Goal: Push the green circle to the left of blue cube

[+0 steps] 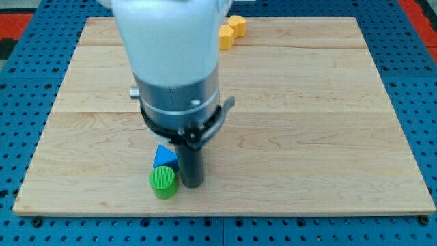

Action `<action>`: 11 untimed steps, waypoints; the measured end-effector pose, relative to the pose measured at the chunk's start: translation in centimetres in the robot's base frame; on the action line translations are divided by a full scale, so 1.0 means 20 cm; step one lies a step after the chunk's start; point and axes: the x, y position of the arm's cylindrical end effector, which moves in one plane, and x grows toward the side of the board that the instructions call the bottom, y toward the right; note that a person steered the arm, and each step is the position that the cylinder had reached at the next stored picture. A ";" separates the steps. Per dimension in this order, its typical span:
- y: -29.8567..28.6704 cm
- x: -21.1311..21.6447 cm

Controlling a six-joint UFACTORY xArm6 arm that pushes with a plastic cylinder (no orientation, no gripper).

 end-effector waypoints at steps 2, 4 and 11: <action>0.26 0.25; 0.26 0.19; -0.06 0.13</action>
